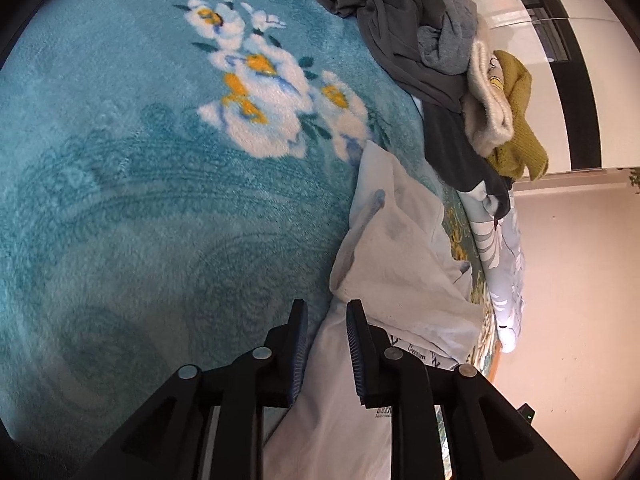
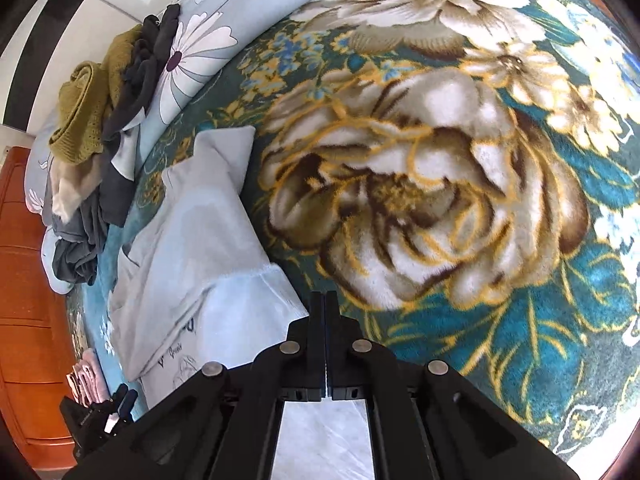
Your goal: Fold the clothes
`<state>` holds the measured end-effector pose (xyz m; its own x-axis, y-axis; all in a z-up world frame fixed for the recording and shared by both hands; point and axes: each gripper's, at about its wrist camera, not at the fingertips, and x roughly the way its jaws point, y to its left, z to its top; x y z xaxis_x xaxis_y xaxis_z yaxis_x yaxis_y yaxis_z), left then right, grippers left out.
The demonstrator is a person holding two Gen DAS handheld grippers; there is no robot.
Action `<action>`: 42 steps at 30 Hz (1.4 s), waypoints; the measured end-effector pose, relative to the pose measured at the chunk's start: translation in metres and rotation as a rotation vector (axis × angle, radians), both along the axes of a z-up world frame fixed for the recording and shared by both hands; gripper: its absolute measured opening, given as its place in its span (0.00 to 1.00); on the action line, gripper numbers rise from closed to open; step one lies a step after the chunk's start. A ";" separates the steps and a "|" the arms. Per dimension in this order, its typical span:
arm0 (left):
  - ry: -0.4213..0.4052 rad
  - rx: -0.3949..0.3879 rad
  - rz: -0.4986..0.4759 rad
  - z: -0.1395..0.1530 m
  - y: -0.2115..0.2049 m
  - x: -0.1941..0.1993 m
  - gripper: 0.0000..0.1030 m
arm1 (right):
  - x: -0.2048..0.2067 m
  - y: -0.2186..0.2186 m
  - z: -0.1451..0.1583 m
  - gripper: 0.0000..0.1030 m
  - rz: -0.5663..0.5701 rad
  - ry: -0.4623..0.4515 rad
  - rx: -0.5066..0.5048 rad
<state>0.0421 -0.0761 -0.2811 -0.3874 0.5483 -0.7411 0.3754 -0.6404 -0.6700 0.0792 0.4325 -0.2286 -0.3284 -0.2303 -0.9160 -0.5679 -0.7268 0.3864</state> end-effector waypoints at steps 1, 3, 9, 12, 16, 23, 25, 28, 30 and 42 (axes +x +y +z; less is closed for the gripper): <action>0.007 -0.018 -0.027 0.005 0.004 0.003 0.28 | 0.006 -0.001 0.001 0.00 -0.002 -0.010 -0.002; 0.022 -0.055 -0.082 0.016 0.013 0.008 0.32 | 0.019 -0.004 0.004 0.00 -0.007 -0.008 -0.010; -0.010 -0.220 -0.258 0.040 0.035 0.030 0.38 | 0.058 -0.015 0.018 0.00 0.005 0.021 -0.027; -0.091 -0.222 -0.258 0.034 0.035 0.047 0.39 | 0.076 -0.021 0.023 0.01 0.030 0.033 -0.027; -0.202 -0.283 -0.263 0.022 0.041 0.071 0.39 | 0.100 -0.024 0.023 0.08 0.048 0.043 -0.028; -0.264 -0.416 -0.386 0.010 0.076 0.093 0.42 | 0.133 -0.018 0.013 0.32 0.048 0.065 -0.081; -0.261 -0.390 -0.403 0.006 0.083 0.098 0.42 | 0.140 -0.015 0.009 0.32 0.047 0.069 -0.093; -0.262 -0.363 -0.420 0.001 0.089 0.104 0.42 | 0.146 -0.013 0.001 0.32 0.055 0.067 -0.116; -0.278 -0.319 -0.382 -0.004 0.082 0.107 0.42 | 0.148 -0.012 -0.004 0.32 0.065 0.067 -0.131; -0.315 -0.270 -0.326 -0.005 0.066 0.121 0.28 | 0.148 -0.026 -0.020 0.32 0.139 0.107 -0.240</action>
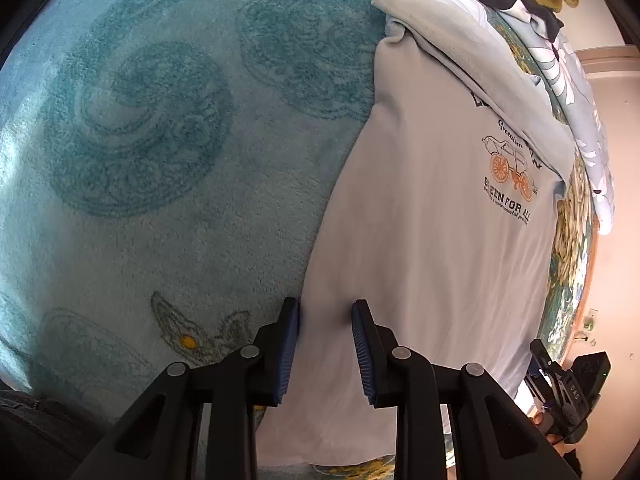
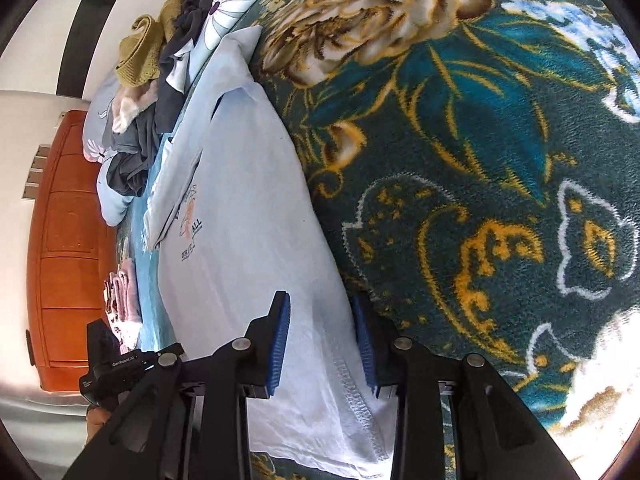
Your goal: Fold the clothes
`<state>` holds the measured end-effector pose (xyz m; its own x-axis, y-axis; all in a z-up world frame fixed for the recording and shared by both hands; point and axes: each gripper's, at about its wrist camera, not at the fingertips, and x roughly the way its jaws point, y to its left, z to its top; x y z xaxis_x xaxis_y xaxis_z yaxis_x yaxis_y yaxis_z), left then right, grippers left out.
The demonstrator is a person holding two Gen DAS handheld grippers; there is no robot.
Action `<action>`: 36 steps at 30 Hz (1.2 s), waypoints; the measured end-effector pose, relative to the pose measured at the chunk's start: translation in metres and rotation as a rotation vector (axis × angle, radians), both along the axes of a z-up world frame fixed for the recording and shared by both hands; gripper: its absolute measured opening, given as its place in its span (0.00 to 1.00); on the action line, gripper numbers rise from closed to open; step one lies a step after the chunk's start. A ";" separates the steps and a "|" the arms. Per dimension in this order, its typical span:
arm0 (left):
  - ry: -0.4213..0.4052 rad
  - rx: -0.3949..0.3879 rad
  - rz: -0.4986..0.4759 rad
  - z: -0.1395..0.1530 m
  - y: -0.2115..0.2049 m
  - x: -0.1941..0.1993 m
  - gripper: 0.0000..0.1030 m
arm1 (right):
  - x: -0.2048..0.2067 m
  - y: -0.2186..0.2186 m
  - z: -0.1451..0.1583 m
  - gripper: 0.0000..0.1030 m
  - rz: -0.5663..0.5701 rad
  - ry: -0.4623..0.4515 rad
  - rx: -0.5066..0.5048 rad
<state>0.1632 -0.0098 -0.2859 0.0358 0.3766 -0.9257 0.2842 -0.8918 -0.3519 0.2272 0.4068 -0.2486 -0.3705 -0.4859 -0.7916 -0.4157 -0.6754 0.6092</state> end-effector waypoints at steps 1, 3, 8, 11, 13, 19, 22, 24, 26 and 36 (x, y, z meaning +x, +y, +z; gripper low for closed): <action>-0.003 0.000 0.002 0.001 0.000 0.001 0.28 | 0.001 -0.001 0.000 0.32 0.005 0.003 -0.004; -0.007 -0.003 -0.004 0.003 0.001 0.003 0.27 | 0.004 -0.003 -0.001 0.32 0.010 0.011 -0.018; -0.029 -0.003 -0.058 0.006 0.011 0.009 0.04 | 0.013 -0.005 -0.004 0.30 0.007 0.022 -0.059; -0.017 -0.008 -0.022 0.010 0.006 0.010 0.04 | 0.014 -0.005 -0.004 0.04 -0.002 0.035 -0.070; 0.031 0.032 0.019 0.020 0.000 0.009 0.04 | 0.014 -0.002 -0.004 0.03 -0.032 0.057 -0.101; 0.335 0.206 0.073 0.080 -0.014 0.007 0.04 | 0.007 0.011 0.018 0.03 -0.100 0.181 -0.213; 0.454 0.248 0.058 0.107 -0.030 -0.006 0.04 | -0.001 0.013 0.044 0.03 -0.084 0.266 -0.235; 0.496 0.236 0.047 0.121 -0.034 -0.008 0.04 | -0.004 0.013 0.061 0.03 -0.071 0.323 -0.253; 0.523 0.222 0.035 0.131 -0.026 -0.013 0.04 | -0.006 0.012 0.074 0.03 -0.060 0.363 -0.265; 0.526 0.179 -0.110 0.157 -0.021 0.036 0.04 | 0.020 -0.007 0.128 0.02 0.114 0.494 -0.259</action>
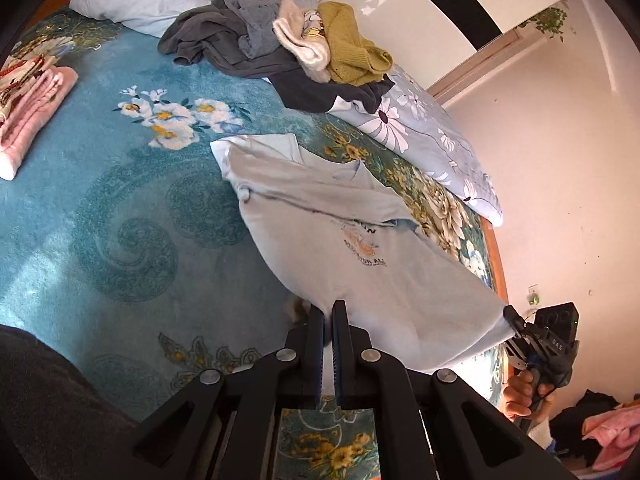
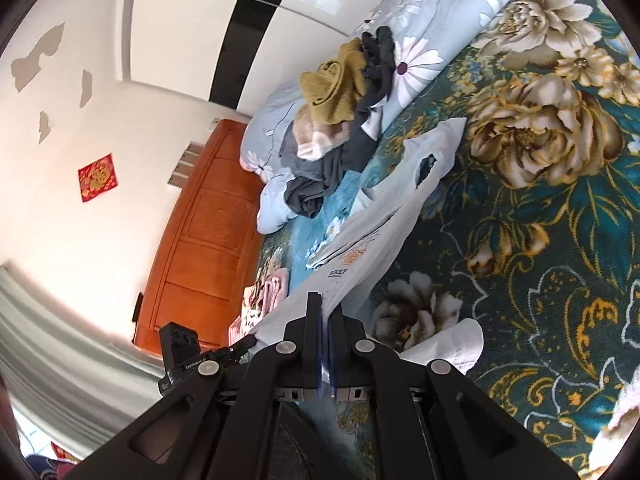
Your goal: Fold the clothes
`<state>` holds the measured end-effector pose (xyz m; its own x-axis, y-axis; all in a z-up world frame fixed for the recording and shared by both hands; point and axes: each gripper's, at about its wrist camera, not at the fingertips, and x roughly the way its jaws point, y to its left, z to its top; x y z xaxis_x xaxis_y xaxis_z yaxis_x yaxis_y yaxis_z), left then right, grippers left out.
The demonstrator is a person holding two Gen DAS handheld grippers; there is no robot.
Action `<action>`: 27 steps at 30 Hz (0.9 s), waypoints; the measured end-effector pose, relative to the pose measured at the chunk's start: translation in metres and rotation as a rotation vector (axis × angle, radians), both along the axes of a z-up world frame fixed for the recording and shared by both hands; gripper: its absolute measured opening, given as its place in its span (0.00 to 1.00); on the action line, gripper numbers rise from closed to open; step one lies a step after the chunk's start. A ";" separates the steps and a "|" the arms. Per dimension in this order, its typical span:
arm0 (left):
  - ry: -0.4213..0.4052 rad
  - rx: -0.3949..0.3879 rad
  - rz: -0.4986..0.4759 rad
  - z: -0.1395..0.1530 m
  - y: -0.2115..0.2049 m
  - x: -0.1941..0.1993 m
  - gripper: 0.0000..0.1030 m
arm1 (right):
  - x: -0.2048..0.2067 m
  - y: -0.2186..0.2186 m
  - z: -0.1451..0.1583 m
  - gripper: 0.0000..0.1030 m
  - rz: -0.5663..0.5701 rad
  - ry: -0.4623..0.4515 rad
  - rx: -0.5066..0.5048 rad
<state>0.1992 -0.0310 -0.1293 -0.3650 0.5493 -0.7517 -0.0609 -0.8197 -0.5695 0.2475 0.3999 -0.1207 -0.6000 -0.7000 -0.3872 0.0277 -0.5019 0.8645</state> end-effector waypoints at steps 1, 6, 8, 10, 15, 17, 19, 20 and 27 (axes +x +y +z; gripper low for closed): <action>-0.008 -0.004 0.008 -0.001 -0.001 -0.006 0.04 | 0.002 -0.001 0.001 0.02 0.008 -0.005 0.009; -0.086 0.074 0.083 -0.028 -0.014 -0.069 0.04 | -0.042 0.011 -0.019 0.02 -0.051 -0.080 0.007; -0.135 0.090 0.137 -0.046 -0.023 -0.103 0.04 | -0.074 0.018 -0.026 0.02 -0.087 -0.095 -0.004; -0.181 0.109 0.202 -0.066 -0.032 -0.133 0.04 | -0.115 0.023 -0.036 0.02 -0.131 -0.123 -0.009; -0.217 0.021 0.251 -0.086 -0.038 -0.158 0.07 | -0.193 0.001 -0.056 0.05 -0.172 -0.255 0.117; -0.201 -0.019 0.254 -0.088 -0.042 -0.162 0.17 | -0.208 -0.005 -0.061 0.05 -0.171 -0.278 0.155; -0.190 -0.043 0.271 -0.088 -0.050 -0.166 0.37 | -0.216 -0.005 -0.064 0.05 -0.174 -0.291 0.194; -0.193 -0.039 0.287 -0.088 -0.055 -0.166 0.44 | -0.218 -0.003 -0.064 0.05 -0.180 -0.294 0.216; -0.285 0.102 0.314 -0.123 -0.051 -0.129 0.47 | -0.200 0.021 -0.076 0.39 -0.231 -0.333 0.251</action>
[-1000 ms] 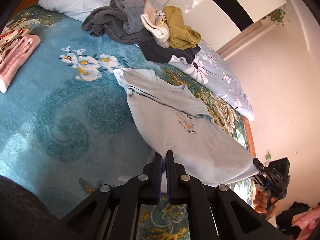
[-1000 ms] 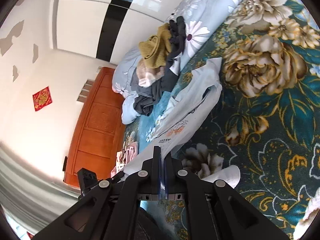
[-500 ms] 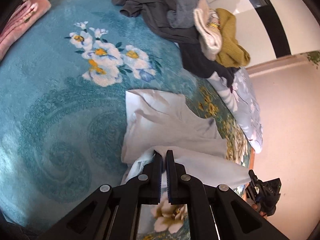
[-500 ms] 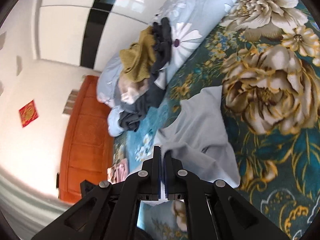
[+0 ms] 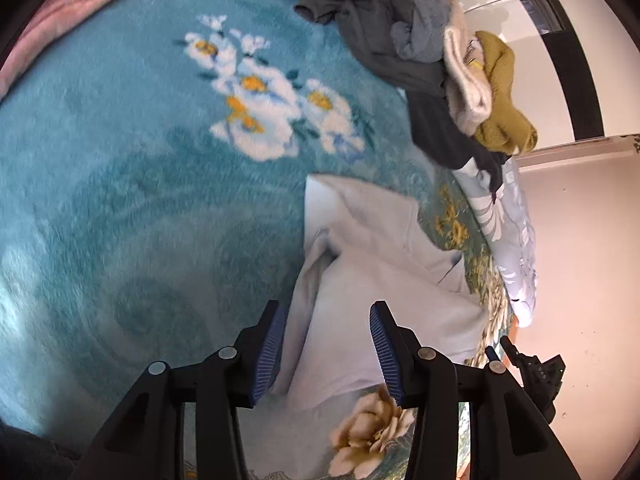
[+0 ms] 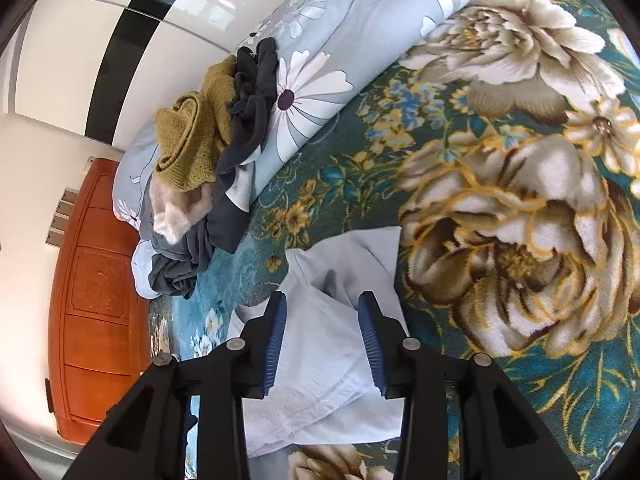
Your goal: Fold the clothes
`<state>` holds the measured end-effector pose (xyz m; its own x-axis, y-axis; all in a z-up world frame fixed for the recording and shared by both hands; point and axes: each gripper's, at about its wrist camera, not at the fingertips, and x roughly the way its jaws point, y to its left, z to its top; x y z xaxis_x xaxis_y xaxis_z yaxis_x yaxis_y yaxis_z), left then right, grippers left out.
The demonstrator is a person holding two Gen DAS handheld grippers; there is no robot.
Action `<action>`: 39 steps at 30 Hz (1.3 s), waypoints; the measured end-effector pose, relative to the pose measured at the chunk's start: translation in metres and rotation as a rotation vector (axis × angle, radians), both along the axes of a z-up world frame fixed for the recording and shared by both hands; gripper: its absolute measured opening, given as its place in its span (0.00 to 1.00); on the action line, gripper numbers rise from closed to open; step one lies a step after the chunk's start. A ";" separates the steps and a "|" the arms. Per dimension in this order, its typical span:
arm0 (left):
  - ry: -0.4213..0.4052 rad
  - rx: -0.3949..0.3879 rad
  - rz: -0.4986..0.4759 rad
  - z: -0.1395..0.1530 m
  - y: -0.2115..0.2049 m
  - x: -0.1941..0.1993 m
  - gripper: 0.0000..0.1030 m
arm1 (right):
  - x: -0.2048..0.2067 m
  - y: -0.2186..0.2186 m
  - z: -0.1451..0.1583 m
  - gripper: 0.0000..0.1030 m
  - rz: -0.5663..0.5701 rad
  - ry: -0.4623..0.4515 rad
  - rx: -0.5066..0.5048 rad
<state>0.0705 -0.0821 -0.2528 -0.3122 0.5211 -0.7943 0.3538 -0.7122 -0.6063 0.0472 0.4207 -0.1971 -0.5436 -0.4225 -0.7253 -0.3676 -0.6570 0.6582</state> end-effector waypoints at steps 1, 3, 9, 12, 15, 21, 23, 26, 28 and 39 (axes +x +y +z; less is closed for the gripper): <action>-0.024 -0.001 -0.011 -0.008 0.006 0.005 0.47 | 0.003 -0.001 -0.007 0.39 0.011 -0.024 0.010; -0.078 -0.004 -0.023 -0.022 0.016 0.013 0.48 | 0.005 -0.004 -0.019 0.39 0.018 -0.060 0.022; -0.092 -0.068 -0.112 -0.026 0.050 0.023 0.45 | -0.001 -0.009 -0.040 0.39 -0.005 -0.108 0.020; -0.076 -0.109 -0.149 -0.023 0.062 0.027 0.43 | -0.002 -0.013 -0.035 0.39 -0.014 -0.104 0.030; -0.056 -0.067 -0.152 -0.019 0.062 0.030 0.31 | -0.001 -0.015 -0.028 0.23 -0.006 -0.089 0.032; -0.004 0.010 -0.057 -0.012 0.041 0.037 0.11 | 0.008 -0.018 -0.005 0.05 0.037 -0.027 0.055; 0.012 0.040 -0.036 -0.011 0.037 0.037 0.08 | 0.012 -0.018 0.003 0.04 0.037 0.008 0.025; 0.030 0.066 -0.026 -0.005 0.033 0.040 0.06 | 0.019 -0.018 0.017 0.04 0.019 0.058 -0.025; 0.036 0.069 -0.038 0.001 0.031 0.042 0.07 | 0.025 -0.020 0.032 0.04 0.020 0.098 -0.036; 0.126 0.094 -0.168 0.077 0.027 0.089 0.05 | 0.097 -0.022 0.104 0.04 0.057 0.273 -0.084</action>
<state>0.1592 -0.0550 -0.1754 -0.3084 0.6441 -0.7001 0.1521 -0.6931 -0.7046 0.1445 0.3990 -0.0931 -0.6876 -0.5098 -0.5170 -0.1339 -0.6108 0.7804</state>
